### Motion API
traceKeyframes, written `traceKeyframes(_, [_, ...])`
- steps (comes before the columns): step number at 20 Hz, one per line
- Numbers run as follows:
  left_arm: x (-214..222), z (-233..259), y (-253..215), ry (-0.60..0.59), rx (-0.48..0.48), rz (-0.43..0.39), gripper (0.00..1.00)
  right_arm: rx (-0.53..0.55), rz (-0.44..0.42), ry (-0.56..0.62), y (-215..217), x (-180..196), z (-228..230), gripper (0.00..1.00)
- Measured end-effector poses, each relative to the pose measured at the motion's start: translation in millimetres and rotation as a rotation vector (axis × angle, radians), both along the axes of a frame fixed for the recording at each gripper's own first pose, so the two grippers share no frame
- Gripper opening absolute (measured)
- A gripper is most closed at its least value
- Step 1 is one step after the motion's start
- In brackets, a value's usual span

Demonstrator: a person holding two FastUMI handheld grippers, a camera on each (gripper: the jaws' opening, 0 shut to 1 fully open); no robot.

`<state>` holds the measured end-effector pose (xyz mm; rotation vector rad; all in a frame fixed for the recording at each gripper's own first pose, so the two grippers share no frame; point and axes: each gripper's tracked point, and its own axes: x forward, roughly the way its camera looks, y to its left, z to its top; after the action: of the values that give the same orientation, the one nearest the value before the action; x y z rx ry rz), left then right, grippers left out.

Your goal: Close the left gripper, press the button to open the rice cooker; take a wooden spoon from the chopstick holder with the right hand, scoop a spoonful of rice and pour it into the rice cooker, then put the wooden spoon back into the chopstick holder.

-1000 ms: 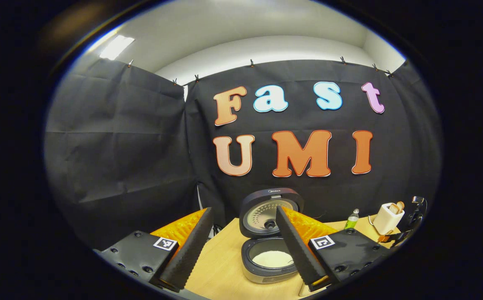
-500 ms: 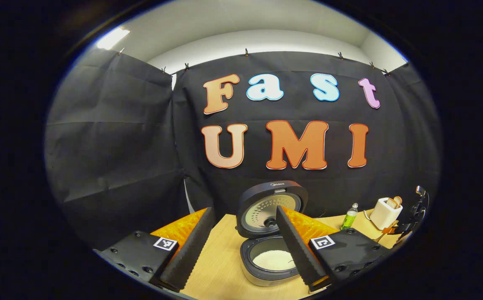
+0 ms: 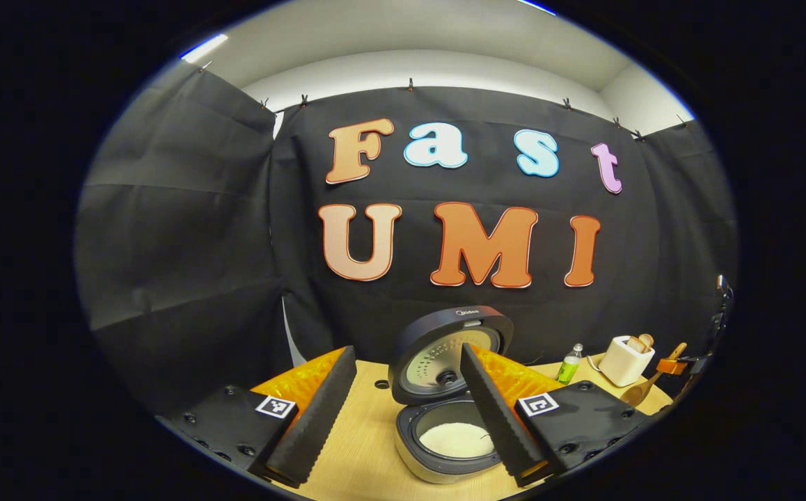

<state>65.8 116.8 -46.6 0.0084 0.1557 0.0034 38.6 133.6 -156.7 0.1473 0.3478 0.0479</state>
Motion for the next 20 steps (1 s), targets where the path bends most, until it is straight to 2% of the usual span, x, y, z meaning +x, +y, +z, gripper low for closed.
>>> traceKeyframes(1, [1,3,1,-0.01,-0.007,-0.013,0.96,-0.007,0.007,-0.006,9,-9,2,0.02])
traceKeyframes(3, [3,7,7,-0.022,-0.011,-0.029,0.98,-0.043,0.021,-0.007,25,-27,-3,0.02])
traceKeyframes(7, [3,3,12,-0.014,-0.015,-0.065,0.99,-0.141,0.028,0.065,46,-49,-47,0.02])
traceKeyframes(8, [3,1,15,-0.01,-0.009,-0.07,0.96,-0.159,0.019,0.081,48,-53,-57,0.02])
traceKeyframes(9, [3,0,18,-0.006,-0.002,-0.072,0.99,-0.179,0.007,0.095,48,-55,-67,0.02])
traceKeyframes(13, [3,-2,27,-0.001,0.018,-0.079,0.99,-0.25,-0.042,0.164,45,-59,-110,0.02])
traceKeyframes(17, [3,-6,34,0.009,0.015,-0.076,0.99,-0.243,-0.121,0.2,44,-59,-136,0.02])
traceKeyframes(18, [2,-8,36,0.013,0.017,-0.073,0.96,-0.226,-0.138,0.217,45,-59,-142,0.02])
traceKeyframes(20, [3,-10,43,0.018,0.021,-0.064,0.98,-0.145,-0.172,0.267,55,-65,-154,0.02])
